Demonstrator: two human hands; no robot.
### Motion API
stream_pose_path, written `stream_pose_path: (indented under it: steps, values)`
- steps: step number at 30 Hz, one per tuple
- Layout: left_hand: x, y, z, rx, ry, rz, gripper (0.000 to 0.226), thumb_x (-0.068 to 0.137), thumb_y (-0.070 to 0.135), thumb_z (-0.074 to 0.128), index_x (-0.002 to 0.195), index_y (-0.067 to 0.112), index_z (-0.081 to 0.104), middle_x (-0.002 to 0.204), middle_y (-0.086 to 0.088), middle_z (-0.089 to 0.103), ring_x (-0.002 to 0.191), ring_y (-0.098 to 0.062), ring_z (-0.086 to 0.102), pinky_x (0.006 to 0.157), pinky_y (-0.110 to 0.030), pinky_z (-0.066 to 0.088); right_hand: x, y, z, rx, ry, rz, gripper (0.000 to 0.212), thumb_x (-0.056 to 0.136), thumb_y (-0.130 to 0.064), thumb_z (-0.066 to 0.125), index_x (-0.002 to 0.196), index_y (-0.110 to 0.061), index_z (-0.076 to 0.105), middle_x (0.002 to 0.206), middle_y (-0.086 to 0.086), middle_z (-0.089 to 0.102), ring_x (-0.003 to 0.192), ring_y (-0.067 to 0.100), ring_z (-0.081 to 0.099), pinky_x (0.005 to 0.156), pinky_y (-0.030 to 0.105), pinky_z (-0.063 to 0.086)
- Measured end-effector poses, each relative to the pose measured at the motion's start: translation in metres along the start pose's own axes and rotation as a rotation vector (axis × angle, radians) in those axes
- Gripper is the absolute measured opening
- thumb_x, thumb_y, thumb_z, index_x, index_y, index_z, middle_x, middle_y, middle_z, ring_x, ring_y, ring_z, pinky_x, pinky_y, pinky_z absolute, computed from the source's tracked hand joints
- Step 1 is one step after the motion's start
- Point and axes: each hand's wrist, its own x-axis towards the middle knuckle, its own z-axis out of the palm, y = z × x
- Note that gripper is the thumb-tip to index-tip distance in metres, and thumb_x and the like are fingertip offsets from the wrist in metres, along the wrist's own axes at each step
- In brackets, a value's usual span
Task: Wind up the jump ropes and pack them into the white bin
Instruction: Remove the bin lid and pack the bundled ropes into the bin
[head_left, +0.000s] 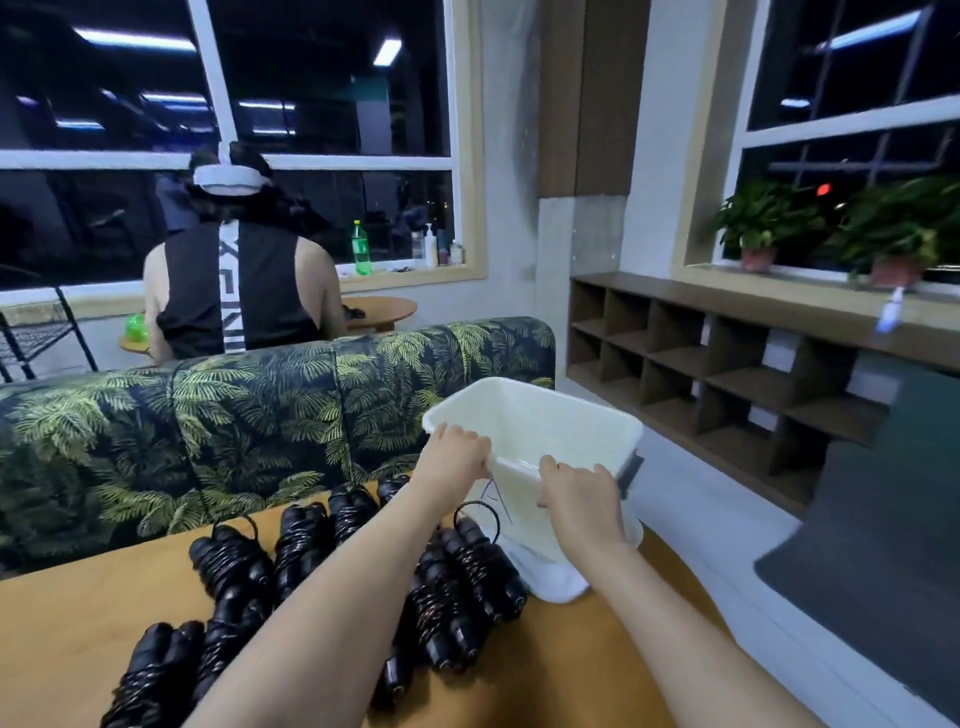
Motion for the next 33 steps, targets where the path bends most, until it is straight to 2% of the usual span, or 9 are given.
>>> stream_pose_path:
  steps: [2,4,8,13,17,24,29,32,33]
  values:
    - [0.002,-0.001,-0.008,0.048,0.109,0.044,0.023,0.093,0.038,0.055,0.098,0.016,0.061,0.097,-0.003,0.065,0.097,-0.026,0.055,0.09,-0.032,0.032,-0.002,0.004,0.002,0.064,0.077,0.003,0.039,0.065,-0.005,0.084,0.074,-0.018,0.048,0.06,-0.001,0.065,0.053,0.022,0.062,0.067,0.037,0.048]
    - [-0.004,-0.003,-0.023,0.069,0.24,0.091,0.022,0.092,0.037,0.055,0.095,0.016,0.062,0.091,0.0,0.065,0.089,-0.024,0.055,0.082,-0.031,0.034,-0.005,0.007,-0.008,0.055,0.182,-0.021,0.046,0.054,-0.002,0.089,0.067,-0.016,0.048,0.05,-0.003,0.057,0.043,0.021,0.055,0.062,0.036,0.051]
    - [-0.046,-0.016,-0.065,0.13,0.486,0.115,0.022,0.07,0.03,0.081,0.07,0.016,0.065,0.061,0.003,0.061,0.061,-0.024,0.057,0.062,-0.034,0.045,-0.014,-0.004,-0.054,0.013,0.396,-0.071,0.04,0.052,0.003,0.085,0.07,-0.011,0.053,0.05,-0.001,0.053,0.044,0.025,0.053,0.078,0.046,0.055]
    - [-0.171,-0.033,-0.106,0.14,0.594,0.026,0.024,0.07,0.032,0.082,0.071,0.016,0.063,0.058,0.005,0.059,0.059,-0.023,0.054,0.054,-0.032,0.041,-0.046,-0.051,-0.097,0.073,0.518,-0.261,0.033,0.068,-0.014,0.085,0.075,-0.012,0.053,0.059,0.0,0.056,0.056,0.025,0.053,0.09,0.047,0.051]
    - [-0.295,-0.035,-0.117,0.153,0.524,-0.152,0.029,0.066,0.03,0.086,0.068,0.017,0.061,0.056,0.005,0.059,0.054,-0.022,0.056,0.047,-0.028,0.04,-0.086,-0.119,-0.112,0.163,0.514,-0.423,0.031,0.07,-0.022,0.085,0.083,-0.013,0.058,0.074,0.001,0.062,0.074,0.026,0.056,0.086,0.042,0.049]
    - [-0.456,-0.059,-0.122,0.306,0.343,-0.504,0.037,0.064,0.029,0.087,0.061,0.018,0.052,0.051,0.004,0.055,0.05,-0.021,0.053,0.046,-0.025,0.02,-0.143,-0.267,-0.126,0.328,0.346,-0.651,0.036,0.062,-0.018,0.088,0.087,-0.01,0.064,0.081,0.004,0.066,0.086,0.029,0.063,0.098,0.052,0.047]
    - [-0.52,-0.089,-0.114,0.339,0.215,-0.563,0.018,0.088,0.036,0.065,0.085,0.019,0.061,0.078,0.001,0.066,0.077,-0.022,0.061,0.057,-0.029,0.027,-0.17,-0.344,-0.105,0.325,0.249,-0.845,0.034,0.067,-0.018,0.085,0.094,-0.015,0.066,0.087,0.001,0.068,0.089,0.026,0.063,0.103,0.051,0.041]
    - [-0.538,-0.103,-0.1,0.374,0.158,-0.564,0.034,0.057,0.031,0.091,0.063,0.018,0.06,0.054,0.004,0.056,0.052,-0.02,0.056,0.046,-0.023,0.026,-0.176,-0.371,-0.09,0.359,0.176,-0.906,0.034,0.064,-0.017,0.087,0.09,-0.018,0.065,0.082,-0.002,0.068,0.081,0.023,0.064,0.096,0.046,0.047]
    - [-0.541,-0.111,-0.093,0.375,0.173,-0.558,0.038,0.05,0.029,0.094,0.059,0.017,0.058,0.05,0.004,0.053,0.048,-0.02,0.053,0.043,-0.022,0.028,-0.177,-0.378,-0.087,0.36,0.166,-0.915,0.035,0.061,-0.015,0.088,0.084,-0.019,0.062,0.076,-0.004,0.066,0.073,0.021,0.062,0.088,0.04,0.05]
